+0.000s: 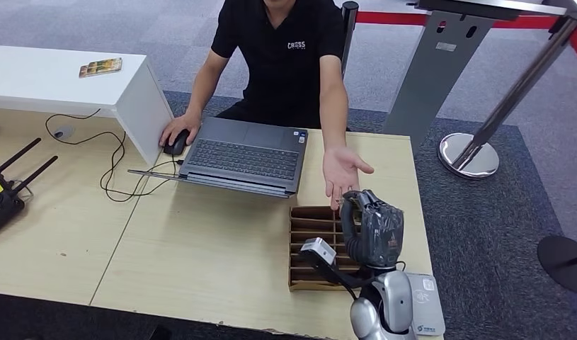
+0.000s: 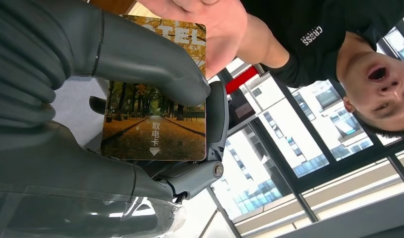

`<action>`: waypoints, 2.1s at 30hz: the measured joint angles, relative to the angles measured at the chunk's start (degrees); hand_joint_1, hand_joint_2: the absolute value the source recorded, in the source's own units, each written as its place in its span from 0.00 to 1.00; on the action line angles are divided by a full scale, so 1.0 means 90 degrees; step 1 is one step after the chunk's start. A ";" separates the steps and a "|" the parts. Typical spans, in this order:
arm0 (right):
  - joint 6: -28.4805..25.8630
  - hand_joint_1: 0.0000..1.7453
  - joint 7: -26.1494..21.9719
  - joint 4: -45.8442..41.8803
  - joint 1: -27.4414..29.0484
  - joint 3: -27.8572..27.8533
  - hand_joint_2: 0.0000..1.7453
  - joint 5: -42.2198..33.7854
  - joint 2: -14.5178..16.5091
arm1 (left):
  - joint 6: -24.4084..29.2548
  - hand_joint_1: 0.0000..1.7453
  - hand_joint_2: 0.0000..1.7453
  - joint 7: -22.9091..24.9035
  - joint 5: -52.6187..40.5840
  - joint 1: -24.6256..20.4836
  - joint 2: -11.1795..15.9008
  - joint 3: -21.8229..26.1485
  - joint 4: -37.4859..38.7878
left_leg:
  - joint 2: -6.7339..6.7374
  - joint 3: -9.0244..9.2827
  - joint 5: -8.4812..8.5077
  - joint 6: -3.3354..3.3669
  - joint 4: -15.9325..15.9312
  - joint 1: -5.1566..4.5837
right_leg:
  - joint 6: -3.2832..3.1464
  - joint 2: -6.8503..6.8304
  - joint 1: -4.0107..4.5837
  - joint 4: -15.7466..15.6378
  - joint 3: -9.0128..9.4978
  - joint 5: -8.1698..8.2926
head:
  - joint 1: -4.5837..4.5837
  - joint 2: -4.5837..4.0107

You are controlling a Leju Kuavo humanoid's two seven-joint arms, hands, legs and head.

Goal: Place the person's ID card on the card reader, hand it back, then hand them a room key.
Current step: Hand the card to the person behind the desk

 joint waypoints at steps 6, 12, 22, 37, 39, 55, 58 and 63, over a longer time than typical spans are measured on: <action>0.0000 1.00 0.0122 0.0065 -0.0067 0.0072 1.00 -0.0002 -0.0002 | 0.0000 0.00 1.00 -0.0028 0.0006 -0.0003 0.0005 -0.0063 0.0000 | 0.0000 -0.0002 0.0000 0.0000 0.0000 0.0000 | 0.0000 0.0000 0.0000 0.0000 -0.0001 0.0000 | 0.0001 0.0000; 0.0000 1.00 0.0212 0.0172 -0.0265 0.0171 1.00 0.0007 -0.0008 | 0.0000 0.00 1.00 -0.0038 0.0009 -0.0005 0.0013 -0.0104 0.0000 | 0.0000 0.0000 0.0001 0.0000 0.0000 0.0000 | 0.0000 0.0000 0.0000 0.0000 -0.0001 0.0001 | 0.0001 0.0000; 0.0000 1.00 0.0348 0.0344 -0.0620 0.0244 1.00 -0.0021 0.0018 | 0.0000 0.00 1.00 -0.0102 0.0022 -0.0010 0.0017 -0.0155 0.0000 | 0.0001 -0.0002 0.0001 0.0000 0.0000 0.0000 | -0.0001 0.0000 0.0000 0.0000 -0.0003 0.0001 | 0.0001 0.0000; 0.0000 1.00 0.0653 0.0523 -0.0875 0.0428 1.00 -0.0005 0.0039 | 0.0000 0.00 1.00 -0.0123 0.0053 -0.0013 0.0047 -0.0258 0.0000 | 0.0001 -0.0002 0.0000 0.0000 0.0000 0.0000 | -0.0001 0.0000 0.0000 0.0000 -0.0005 0.0001 | 0.0001 0.0000; 0.0000 1.00 0.0661 0.0525 -0.0877 0.0436 1.00 -0.0005 0.0039 | 0.0000 0.00 1.00 -0.0123 0.0056 -0.0012 0.0056 -0.0265 0.0000 | 0.0001 -0.0002 0.0000 0.0000 0.0000 0.0000 | -0.0001 0.0000 0.0000 0.0000 -0.0005 0.0001 | 0.0001 0.0000; 0.0000 1.00 0.0854 0.0534 -0.0911 0.0441 1.00 0.0044 0.0029 | 0.0000 0.00 1.00 -0.0197 0.0092 -0.0013 0.0070 -0.0288 0.0000 | 0.0002 -0.0002 0.0000 0.0000 0.0000 0.0000 | -0.0001 0.0000 0.0000 0.0000 -0.0005 0.0001 | 0.0001 0.0000; 0.0001 1.00 0.1164 0.0587 -0.1110 0.0457 1.00 0.0069 0.0015 | 0.0000 0.00 1.00 -0.0273 0.0122 -0.0017 0.0072 -0.0304 0.0000 | 0.0003 -0.0002 0.0001 0.0000 0.0000 0.0000 | -0.0002 0.0000 0.0000 0.0000 -0.0007 0.0002 | 0.0001 0.0000; 0.0002 1.00 0.1555 0.0708 -0.1423 0.0580 1.00 0.0081 -0.0044 | 0.0000 0.00 1.00 -0.0317 0.0149 -0.0019 0.0077 -0.0335 0.0000 | 0.0003 -0.0002 0.0001 -0.0001 0.0001 0.0000 | -0.0002 0.0000 0.0000 0.0000 -0.0006 0.0002 | 0.0002 0.0000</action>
